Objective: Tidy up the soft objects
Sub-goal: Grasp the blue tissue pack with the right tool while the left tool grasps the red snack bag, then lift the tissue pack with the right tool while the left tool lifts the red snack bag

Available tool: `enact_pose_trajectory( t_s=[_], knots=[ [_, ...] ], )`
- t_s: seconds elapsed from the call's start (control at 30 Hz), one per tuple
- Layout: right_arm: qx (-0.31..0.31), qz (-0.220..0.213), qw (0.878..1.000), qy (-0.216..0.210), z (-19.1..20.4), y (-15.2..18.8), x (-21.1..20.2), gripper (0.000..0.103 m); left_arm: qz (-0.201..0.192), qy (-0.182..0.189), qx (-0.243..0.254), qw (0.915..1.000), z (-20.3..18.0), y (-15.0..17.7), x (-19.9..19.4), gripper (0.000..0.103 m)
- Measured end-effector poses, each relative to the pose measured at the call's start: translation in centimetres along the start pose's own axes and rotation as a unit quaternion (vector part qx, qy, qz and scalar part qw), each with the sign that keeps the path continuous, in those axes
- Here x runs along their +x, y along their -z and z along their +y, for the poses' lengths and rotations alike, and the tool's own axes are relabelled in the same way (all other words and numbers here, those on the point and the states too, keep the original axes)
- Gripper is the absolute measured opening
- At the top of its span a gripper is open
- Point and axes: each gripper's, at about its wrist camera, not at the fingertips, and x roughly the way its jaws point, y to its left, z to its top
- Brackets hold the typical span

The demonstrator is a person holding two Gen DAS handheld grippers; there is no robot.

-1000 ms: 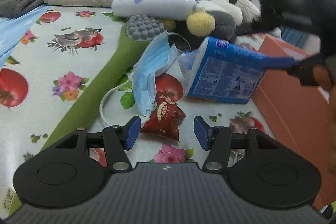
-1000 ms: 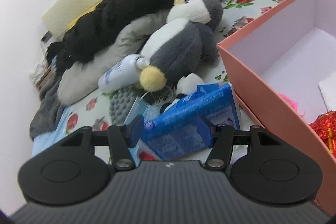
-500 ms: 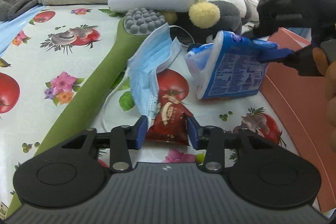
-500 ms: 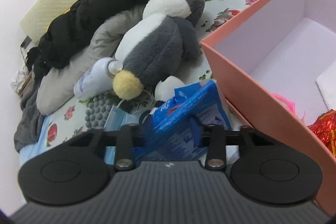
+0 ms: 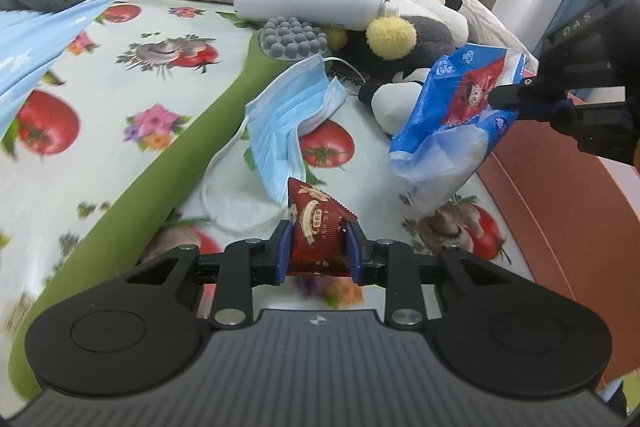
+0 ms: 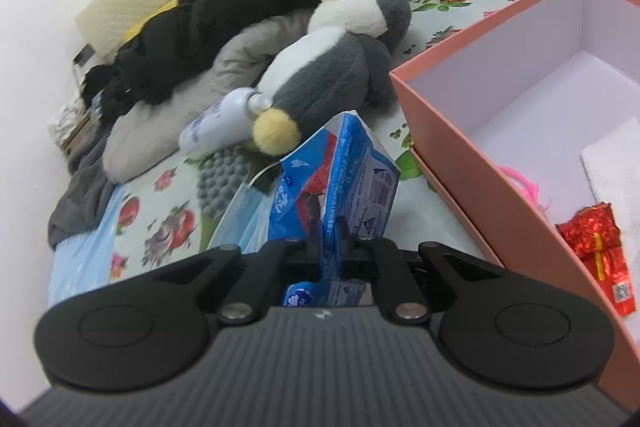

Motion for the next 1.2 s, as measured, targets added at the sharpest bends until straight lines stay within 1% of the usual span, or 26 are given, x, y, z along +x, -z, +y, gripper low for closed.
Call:
enact_pose_trajectory(
  t_s=[0.13, 0.23, 0.33, 0.47, 0.53, 0.6, 0.67, 0.73, 0.8, 0.93, 0.97, 1.0, 1.03, 1.07, 1.1, 1.2],
  knots=[
    [-0.022, 0.010, 1.000, -0.016, -0.2, 1.2, -2.3, 0.008, -0.002, -0.008, -0.014, 0.9999, 0.4, 1.7, -2.7, 0.033],
    [-0.029, 0.029, 0.999, -0.034, -0.9, 2.3, -3.8, 0.008, 0.001, -0.017, -0.026, 0.9995, 1.0, 3.2, -4.8, 0.033],
    [-0.038, 0.056, 0.996, -0.056, -1.4, 3.6, -5.0, 0.008, 0.009, -0.029, -0.038, 0.9988, 1.6, 4.6, -6.7, 0.033],
    [-0.066, 0.100, 0.989, -0.090, -1.8, 6.0, -6.2, 0.009, 0.012, -0.037, -0.045, 0.9982, 2.2, 6.1, -9.3, 0.033],
    [-0.064, 0.124, 0.984, -0.111, -2.5, 7.1, -6.6, 0.009, 0.011, -0.045, -0.050, 0.9976, 2.5, 6.7, -10.4, 0.033],
    [-0.062, 0.149, 0.979, -0.122, -3.2, 8.2, -6.7, 0.009, 0.011, -0.052, -0.062, 0.9967, 3.0, 7.1, -11.1, 0.033],
    [-0.061, 0.159, 0.978, -0.123, -4.0, 9.2, -6.9, 0.009, 0.009, -0.058, -0.070, 0.9958, 3.3, 7.5, -11.3, 0.033],
    [-0.062, 0.160, 0.979, -0.112, -4.7, 9.7, -7.0, 0.011, 0.010, -0.064, -0.069, 0.9955, 3.3, 7.6, -11.0, 0.033],
    [-0.059, 0.162, 0.980, -0.100, -5.4, 9.7, -6.9, 0.013, 0.012, -0.058, -0.070, 0.9958, 3.1, 7.6, -10.6, 0.033],
    [-0.077, 0.146, 0.984, -0.073, -6.0, 9.4, -7.7, 0.015, 0.018, -0.049, -0.065, 0.9965, 2.1, 7.4, -9.8, 0.035],
    [-0.087, 0.141, 0.984, -0.067, -6.2, 9.3, -8.2, 0.018, 0.020, -0.047, -0.062, 0.9968, 1.9, 7.4, -9.7, 0.037],
    [-0.098, 0.134, 0.984, -0.061, -6.1, 9.3, -8.6, 0.030, 0.022, -0.045, -0.061, 0.9969, 1.7, 7.4, -9.6, 0.043],
    [-0.105, 0.129, 0.984, -0.056, -6.2, 9.3, -8.9, 0.039, 0.021, -0.041, -0.060, 0.9971, 1.5, 7.4, -9.6, 0.046],
    [-0.113, 0.121, 0.985, -0.050, -6.1, 9.4, -9.3, 0.055, 0.020, -0.038, -0.058, 0.9974, 1.3, 7.4, -9.5, 0.047],
    [-0.116, 0.116, 0.985, -0.048, -6.3, 9.4, -9.6, 0.060, 0.020, -0.036, -0.055, 0.9976, 1.1, 7.4, -9.5, 0.047],
    [-0.138, 0.091, 0.986, -0.035, -6.0, 9.9, -10.7, 0.059, 0.023, -0.033, -0.053, 0.9978, 1.0, 7.5, -9.7, 0.047]
  ],
)
